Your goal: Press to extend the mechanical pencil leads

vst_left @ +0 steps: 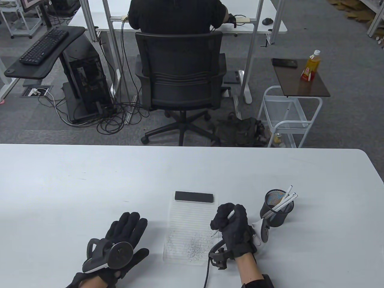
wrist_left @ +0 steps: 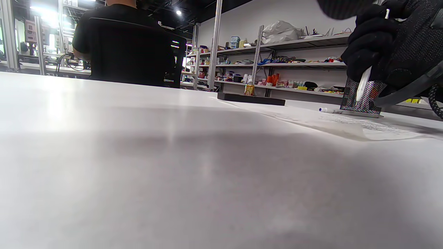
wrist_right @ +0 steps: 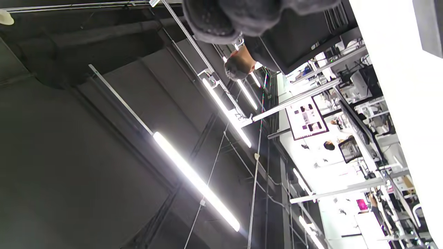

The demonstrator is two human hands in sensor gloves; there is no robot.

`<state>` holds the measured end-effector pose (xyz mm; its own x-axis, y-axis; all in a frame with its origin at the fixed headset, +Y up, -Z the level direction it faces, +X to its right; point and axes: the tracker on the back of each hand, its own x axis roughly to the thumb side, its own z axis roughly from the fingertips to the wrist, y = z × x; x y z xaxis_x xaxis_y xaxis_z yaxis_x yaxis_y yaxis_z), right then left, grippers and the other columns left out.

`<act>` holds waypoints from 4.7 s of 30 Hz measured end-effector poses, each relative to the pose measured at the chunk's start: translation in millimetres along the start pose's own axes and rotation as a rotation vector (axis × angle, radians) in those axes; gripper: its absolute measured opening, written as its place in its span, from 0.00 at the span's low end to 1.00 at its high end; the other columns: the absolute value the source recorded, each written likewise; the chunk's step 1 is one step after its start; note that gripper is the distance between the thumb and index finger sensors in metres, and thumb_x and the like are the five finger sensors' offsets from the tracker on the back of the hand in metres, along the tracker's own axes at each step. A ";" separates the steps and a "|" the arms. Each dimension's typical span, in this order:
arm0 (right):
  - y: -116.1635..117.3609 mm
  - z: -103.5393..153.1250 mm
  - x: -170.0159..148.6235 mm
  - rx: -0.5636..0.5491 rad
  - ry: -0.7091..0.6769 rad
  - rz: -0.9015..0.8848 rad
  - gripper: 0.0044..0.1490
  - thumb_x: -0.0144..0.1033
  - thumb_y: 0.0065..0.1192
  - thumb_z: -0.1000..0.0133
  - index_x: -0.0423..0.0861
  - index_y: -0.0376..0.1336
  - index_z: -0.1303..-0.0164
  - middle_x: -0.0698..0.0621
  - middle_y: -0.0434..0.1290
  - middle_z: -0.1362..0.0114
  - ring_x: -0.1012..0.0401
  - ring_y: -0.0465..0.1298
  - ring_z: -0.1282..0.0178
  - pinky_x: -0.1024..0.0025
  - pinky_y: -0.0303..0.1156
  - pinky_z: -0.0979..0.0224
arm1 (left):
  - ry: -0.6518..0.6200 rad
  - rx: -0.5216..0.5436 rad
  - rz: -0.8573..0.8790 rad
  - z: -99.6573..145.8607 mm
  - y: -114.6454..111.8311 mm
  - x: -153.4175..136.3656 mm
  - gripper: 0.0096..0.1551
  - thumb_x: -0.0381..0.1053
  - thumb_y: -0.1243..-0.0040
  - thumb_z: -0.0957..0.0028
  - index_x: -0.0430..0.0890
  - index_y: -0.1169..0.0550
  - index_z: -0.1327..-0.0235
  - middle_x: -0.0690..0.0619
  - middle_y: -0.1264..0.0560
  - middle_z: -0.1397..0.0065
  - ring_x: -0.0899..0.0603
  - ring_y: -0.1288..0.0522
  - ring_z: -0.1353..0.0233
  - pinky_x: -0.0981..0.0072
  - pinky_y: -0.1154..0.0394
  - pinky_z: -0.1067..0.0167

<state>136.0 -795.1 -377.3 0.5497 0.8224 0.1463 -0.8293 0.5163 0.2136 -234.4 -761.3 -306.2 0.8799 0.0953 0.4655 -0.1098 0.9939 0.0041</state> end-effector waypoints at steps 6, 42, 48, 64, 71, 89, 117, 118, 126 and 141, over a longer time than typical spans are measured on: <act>-4.4 1.9 -0.9 -0.025 0.007 0.027 0.39 0.60 0.43 0.36 0.38 0.72 0.50 0.46 0.75 0.58 0.46 0.74 0.61 0.39 0.72 0.50 | -0.001 -0.002 0.000 0.0 -0.5 0.0 0.54 0.71 0.50 0.51 0.50 0.53 0.17 0.43 0.56 0.14 0.28 0.54 0.15 0.32 0.48 0.25; -5.9 2.3 -2.3 -0.052 0.011 0.037 0.34 0.55 0.45 0.36 0.38 0.73 0.53 0.47 0.76 0.61 0.48 0.74 0.64 0.41 0.74 0.53 | 0.003 -0.004 0.005 -0.1 -0.3 0.0 0.54 0.71 0.50 0.51 0.50 0.53 0.17 0.43 0.56 0.14 0.28 0.54 0.15 0.32 0.48 0.25; -5.4 3.1 -4.1 -0.056 0.018 0.042 0.34 0.54 0.45 0.36 0.38 0.73 0.53 0.46 0.76 0.61 0.47 0.74 0.64 0.41 0.74 0.53 | 0.004 -0.005 0.005 -0.1 -0.5 -0.3 0.54 0.71 0.50 0.51 0.51 0.53 0.17 0.43 0.56 0.14 0.28 0.54 0.15 0.32 0.48 0.25; 11.5 -2.1 19.6 0.108 0.055 0.121 0.42 0.56 0.42 0.36 0.34 0.63 0.30 0.38 0.70 0.42 0.40 0.70 0.49 0.35 0.68 0.42 | 0.007 -0.002 0.007 -0.2 0.2 -1.3 0.54 0.71 0.50 0.51 0.51 0.53 0.17 0.43 0.56 0.14 0.28 0.54 0.15 0.32 0.48 0.24; 22.0 -11.3 48.3 0.090 0.211 0.664 0.34 0.28 0.52 0.39 0.37 0.57 0.20 0.36 0.54 0.29 0.40 0.68 0.42 0.38 0.74 0.44 | 0.010 -0.003 0.003 -0.4 0.6 -2.2 0.54 0.71 0.51 0.51 0.51 0.53 0.17 0.43 0.56 0.14 0.28 0.54 0.15 0.31 0.48 0.25; 27.2 -24.3 32.7 0.038 0.660 1.670 0.36 0.25 0.73 0.46 0.32 0.60 0.28 0.34 0.68 0.37 0.37 0.75 0.42 0.35 0.73 0.39 | -0.002 -0.012 -0.005 -0.8 0.1 -0.4 0.54 0.71 0.50 0.52 0.51 0.53 0.17 0.43 0.56 0.14 0.28 0.54 0.15 0.32 0.48 0.24; 44.1 -32.5 1.8 0.064 0.620 2.016 0.29 0.27 0.77 0.49 0.30 0.71 0.41 0.35 0.78 0.47 0.40 0.83 0.54 0.41 0.80 0.49 | 0.001 -0.027 -0.011 -1.4 -0.5 0.2 0.55 0.71 0.49 0.51 0.50 0.53 0.17 0.42 0.56 0.14 0.28 0.54 0.15 0.32 0.48 0.25; 44.6 -32.3 1.3 0.068 0.618 2.039 0.28 0.27 0.77 0.49 0.31 0.71 0.41 0.36 0.78 0.48 0.40 0.83 0.54 0.41 0.80 0.49 | 0.000 -0.027 -0.009 -1.4 -0.5 0.3 0.55 0.71 0.49 0.51 0.50 0.53 0.17 0.43 0.56 0.14 0.28 0.54 0.15 0.32 0.48 0.25; 43.9 -31.1 1.4 0.057 0.603 2.043 0.28 0.29 0.77 0.49 0.31 0.72 0.42 0.36 0.79 0.48 0.41 0.84 0.55 0.42 0.81 0.50 | 0.000 -0.028 -0.008 -1.8 -0.5 0.7 0.55 0.71 0.49 0.51 0.50 0.53 0.17 0.43 0.56 0.14 0.28 0.53 0.15 0.31 0.48 0.24; 51.5 -34.4 98.7 -0.170 0.368 1.827 0.35 0.43 0.75 0.43 0.33 0.70 0.34 0.37 0.77 0.44 0.40 0.80 0.51 0.41 0.77 0.46 | 0.005 -0.026 -0.005 -1.6 -0.3 -0.3 0.55 0.71 0.49 0.51 0.50 0.53 0.17 0.43 0.56 0.14 0.28 0.54 0.15 0.32 0.48 0.25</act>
<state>144.0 -679.1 -385.0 -0.9414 0.3072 -0.1394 -0.3053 -0.9516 -0.0360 -233.9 -761.6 -307.7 0.8829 0.0903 0.4607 -0.0930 0.9955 -0.0169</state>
